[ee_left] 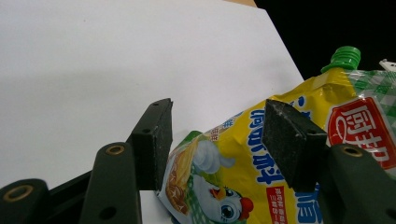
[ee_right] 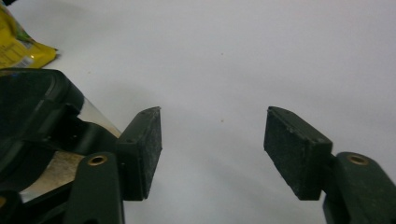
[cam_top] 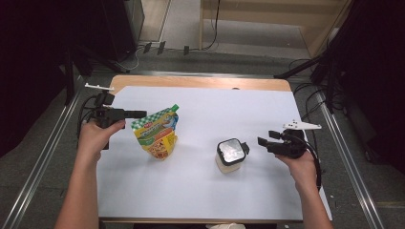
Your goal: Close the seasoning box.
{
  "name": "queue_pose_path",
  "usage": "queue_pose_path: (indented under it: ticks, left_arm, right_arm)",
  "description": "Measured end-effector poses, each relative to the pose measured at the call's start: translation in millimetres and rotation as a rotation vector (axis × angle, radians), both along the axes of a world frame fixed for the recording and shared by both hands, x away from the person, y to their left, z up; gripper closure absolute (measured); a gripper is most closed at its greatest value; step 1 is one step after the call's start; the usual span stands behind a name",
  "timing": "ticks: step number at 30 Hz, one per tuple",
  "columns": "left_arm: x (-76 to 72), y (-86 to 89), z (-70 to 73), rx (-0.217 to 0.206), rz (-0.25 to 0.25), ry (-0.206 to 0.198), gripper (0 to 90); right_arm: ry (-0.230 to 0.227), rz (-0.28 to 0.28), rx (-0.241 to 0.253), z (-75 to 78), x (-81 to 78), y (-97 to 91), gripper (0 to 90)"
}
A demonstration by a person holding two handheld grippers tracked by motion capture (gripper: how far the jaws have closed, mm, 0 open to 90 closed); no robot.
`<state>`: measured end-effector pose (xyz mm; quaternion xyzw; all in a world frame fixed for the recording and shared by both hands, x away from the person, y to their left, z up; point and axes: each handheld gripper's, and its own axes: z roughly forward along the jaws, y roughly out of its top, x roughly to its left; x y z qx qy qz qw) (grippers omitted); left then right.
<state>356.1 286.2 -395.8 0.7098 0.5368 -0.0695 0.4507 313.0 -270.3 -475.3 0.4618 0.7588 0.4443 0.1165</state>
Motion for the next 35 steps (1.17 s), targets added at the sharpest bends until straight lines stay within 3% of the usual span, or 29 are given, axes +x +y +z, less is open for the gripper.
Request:
queue_pose_path:
  ticks: [6,15,35]
  left_arm:
    - [0.5,0.0,-1.3,0.001,0.003,0.002,43.8]
    - [1.4,-0.7,-3.1,0.006,0.004,0.009,43.7]
    - [1.9,-0.9,-4.4,0.008,0.009,0.014,43.0]
  right_arm:
    - [0.014,-0.026,-0.051,-11.9,6.4,7.0,32.6]
    - [0.022,-0.063,-0.049,-15.9,11.0,3.6,30.5]
    - [0.006,-0.063,-0.053,-15.0,9.7,5.1,30.1]
